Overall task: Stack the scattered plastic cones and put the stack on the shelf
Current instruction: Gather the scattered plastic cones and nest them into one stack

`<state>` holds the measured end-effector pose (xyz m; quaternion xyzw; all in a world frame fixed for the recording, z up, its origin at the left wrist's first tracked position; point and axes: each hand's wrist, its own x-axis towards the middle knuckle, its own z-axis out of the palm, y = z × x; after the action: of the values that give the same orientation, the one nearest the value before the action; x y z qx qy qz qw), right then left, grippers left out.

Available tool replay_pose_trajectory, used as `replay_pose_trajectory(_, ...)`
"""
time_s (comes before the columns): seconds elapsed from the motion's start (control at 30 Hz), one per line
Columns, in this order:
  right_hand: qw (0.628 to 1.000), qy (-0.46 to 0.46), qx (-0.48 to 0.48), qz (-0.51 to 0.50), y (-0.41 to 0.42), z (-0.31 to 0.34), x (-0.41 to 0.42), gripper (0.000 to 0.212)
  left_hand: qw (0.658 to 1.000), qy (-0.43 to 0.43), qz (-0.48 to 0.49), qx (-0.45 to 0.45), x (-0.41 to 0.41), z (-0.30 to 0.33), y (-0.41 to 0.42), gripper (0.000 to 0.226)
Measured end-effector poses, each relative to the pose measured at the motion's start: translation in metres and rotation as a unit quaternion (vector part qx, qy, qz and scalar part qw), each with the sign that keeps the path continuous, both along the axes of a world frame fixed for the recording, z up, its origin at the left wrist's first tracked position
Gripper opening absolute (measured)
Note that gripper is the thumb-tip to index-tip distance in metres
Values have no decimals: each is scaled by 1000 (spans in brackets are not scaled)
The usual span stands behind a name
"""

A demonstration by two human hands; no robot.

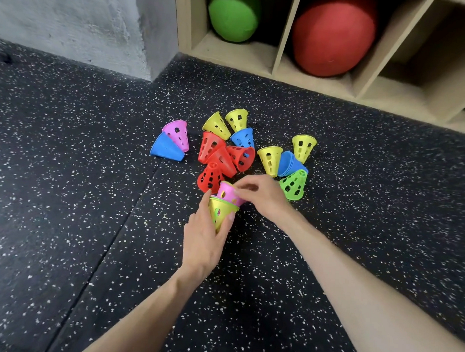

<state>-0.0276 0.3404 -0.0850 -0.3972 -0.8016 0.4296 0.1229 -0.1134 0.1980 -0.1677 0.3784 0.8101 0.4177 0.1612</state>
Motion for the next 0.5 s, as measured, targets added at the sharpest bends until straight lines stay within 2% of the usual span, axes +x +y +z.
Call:
replay_pose_trajectory(0.2,998,7,-51,31,-21,-5,-1,12,999,-43,5,18,-4,-5,-5,76)
replay_pose_trajectory(0.37,994,-6,-98,40,-29,-10,3,24,1000,-25,-6,7,-7,-3,-8,79)
replay_pose_trajectory(0.5,996,6,-94,-1,-34,-14,8,21,999,-47,-8,9,-13,-2,-2,83)
